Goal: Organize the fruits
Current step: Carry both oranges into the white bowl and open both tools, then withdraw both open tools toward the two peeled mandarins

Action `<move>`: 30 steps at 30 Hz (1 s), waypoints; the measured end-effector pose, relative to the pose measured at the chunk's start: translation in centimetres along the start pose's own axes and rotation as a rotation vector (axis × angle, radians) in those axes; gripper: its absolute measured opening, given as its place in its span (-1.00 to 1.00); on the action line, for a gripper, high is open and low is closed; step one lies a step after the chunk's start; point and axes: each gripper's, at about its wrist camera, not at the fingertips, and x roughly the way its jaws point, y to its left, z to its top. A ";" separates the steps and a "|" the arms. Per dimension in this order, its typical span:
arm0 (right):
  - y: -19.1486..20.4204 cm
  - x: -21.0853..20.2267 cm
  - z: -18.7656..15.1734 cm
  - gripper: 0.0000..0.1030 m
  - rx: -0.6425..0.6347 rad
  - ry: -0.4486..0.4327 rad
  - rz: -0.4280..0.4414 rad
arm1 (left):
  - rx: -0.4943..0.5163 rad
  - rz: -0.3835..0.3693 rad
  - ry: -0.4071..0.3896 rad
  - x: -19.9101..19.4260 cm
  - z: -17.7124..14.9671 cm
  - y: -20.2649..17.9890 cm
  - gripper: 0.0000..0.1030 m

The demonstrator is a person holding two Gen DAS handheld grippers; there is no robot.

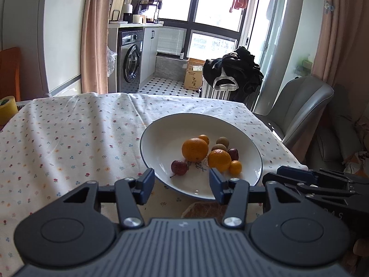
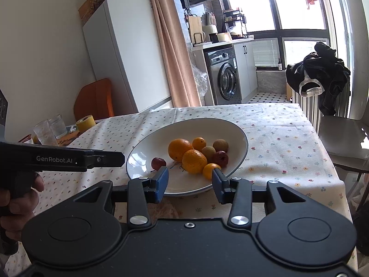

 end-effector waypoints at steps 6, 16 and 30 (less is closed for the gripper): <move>0.7 -0.3 0.0 -0.16 -0.013 0.004 0.005 | -0.020 0.010 -0.015 -1.3 -0.5 0.6 0.09; 1.0 -1.3 -0.4 0.08 -0.019 0.006 -0.011 | -0.047 0.019 -0.027 -2.9 -1.6 1.5 0.32; 1.4 -2.3 -1.0 0.58 -0.035 0.009 -0.005 | -0.063 0.011 0.005 -3.7 -3.2 1.9 0.68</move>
